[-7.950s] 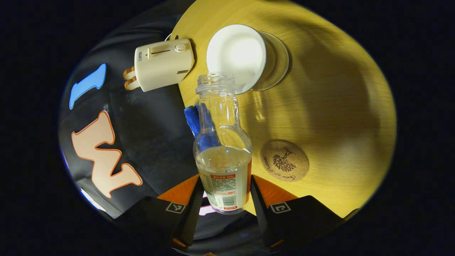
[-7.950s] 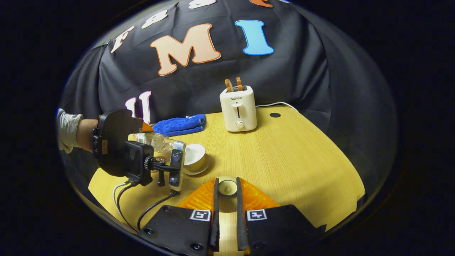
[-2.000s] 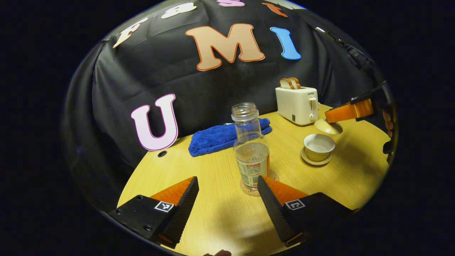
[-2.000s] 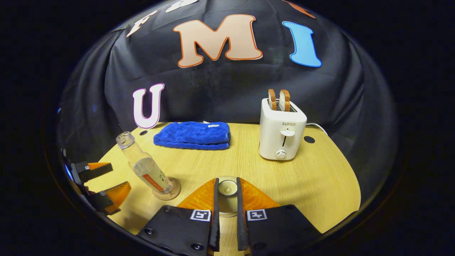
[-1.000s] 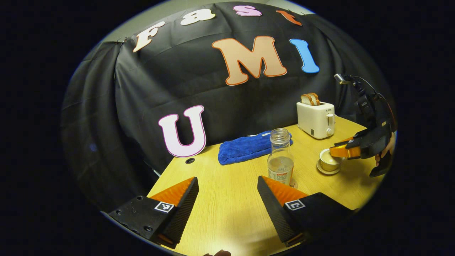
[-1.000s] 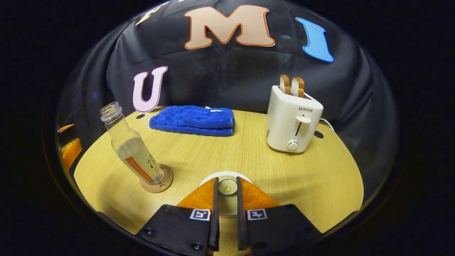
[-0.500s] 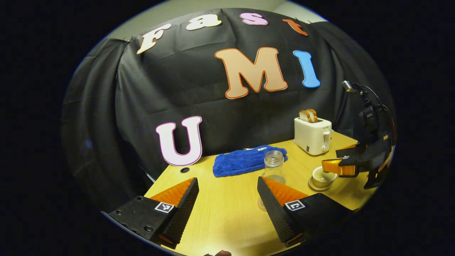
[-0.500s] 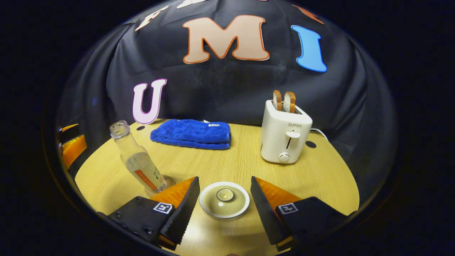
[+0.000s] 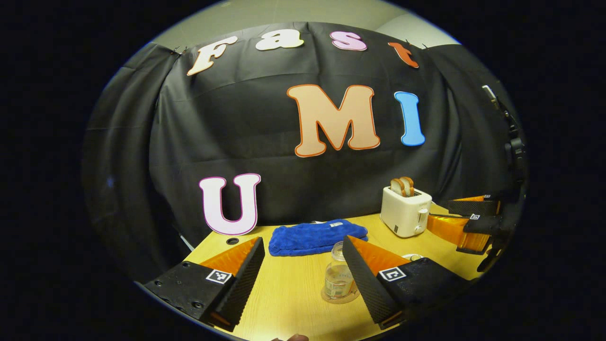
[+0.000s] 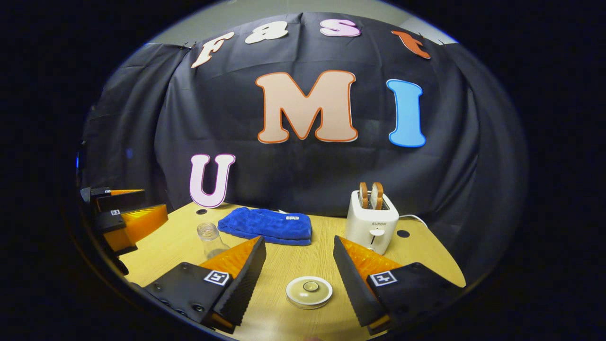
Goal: Open the teacup lid with one hand, grasp the water bottle and pour water into the teacup with the other hand; after pouring, place the water bottle on the coaster and then close the teacup lid.
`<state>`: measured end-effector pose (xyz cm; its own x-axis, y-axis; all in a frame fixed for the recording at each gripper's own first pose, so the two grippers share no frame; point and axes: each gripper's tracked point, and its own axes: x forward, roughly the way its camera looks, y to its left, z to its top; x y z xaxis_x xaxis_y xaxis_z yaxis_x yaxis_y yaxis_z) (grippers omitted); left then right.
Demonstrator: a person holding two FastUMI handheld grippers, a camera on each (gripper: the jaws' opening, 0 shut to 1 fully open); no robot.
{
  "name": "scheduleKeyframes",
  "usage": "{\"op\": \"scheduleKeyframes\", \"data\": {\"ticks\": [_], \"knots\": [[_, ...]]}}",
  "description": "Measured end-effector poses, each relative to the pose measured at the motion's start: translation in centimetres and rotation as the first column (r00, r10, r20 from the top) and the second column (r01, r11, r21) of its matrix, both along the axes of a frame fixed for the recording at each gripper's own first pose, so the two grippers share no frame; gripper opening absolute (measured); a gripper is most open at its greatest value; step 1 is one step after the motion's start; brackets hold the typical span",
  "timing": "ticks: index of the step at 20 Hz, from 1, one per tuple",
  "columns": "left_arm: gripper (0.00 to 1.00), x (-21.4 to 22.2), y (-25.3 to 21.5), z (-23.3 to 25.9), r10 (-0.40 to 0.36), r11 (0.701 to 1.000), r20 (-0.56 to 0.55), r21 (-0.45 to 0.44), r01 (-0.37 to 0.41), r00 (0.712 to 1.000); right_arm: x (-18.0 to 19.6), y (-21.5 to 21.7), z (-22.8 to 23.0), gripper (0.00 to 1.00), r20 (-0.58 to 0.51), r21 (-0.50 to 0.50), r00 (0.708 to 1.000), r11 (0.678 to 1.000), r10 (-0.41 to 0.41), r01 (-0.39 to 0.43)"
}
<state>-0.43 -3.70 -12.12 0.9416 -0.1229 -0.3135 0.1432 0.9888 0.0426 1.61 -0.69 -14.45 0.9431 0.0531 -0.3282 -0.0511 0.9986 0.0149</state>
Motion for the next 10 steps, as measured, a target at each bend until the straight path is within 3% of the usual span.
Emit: {"op": "scheduleKeyframes", "data": {"ticks": [1,3,4,5,6,10], "knots": [[0.96,-0.1,-0.3,0.4,-0.004,1.0,0.006,-0.004,0.004,1.0,-0.3,0.1,0.7,0.95,0.016,0.0,1.0,1.0,-0.003,0.004],[0.96,0.1,-0.6,1.4,0.004,1.0,0.028,-0.013,-0.004,1.0,-0.8,-0.3,2.1,0.91,0.051,-0.007,0.998,1.0,-0.021,0.022],[0.96,0.1,-0.7,1.9,0.011,1.0,0.041,-0.015,-0.011,0.999,-1.0,-0.5,2.8,0.95,0.067,-0.005,0.997,0.999,-0.033,0.034],[0.96,0.2,-0.7,2.3,0.018,1.0,0.055,-0.017,-0.017,0.998,-1.3,-0.7,3.4,0.87,0.082,0.001,0.996,0.999,-0.04,0.04],[0.96,0.3,-0.8,2.8,0.022,1.0,0.066,-0.019,-0.021,0.998,-1.4,-0.7,3.9,0.95,0.095,0.004,0.994,0.999,-0.048,0.048],[0.95,0.6,-1.0,3.4,0.02,1.0,0.08,-0.021,-0.018,0.997,-1.5,-0.4,4.8,0.96,0.114,0.002,0.993,0.999,-0.041,0.041]]}}
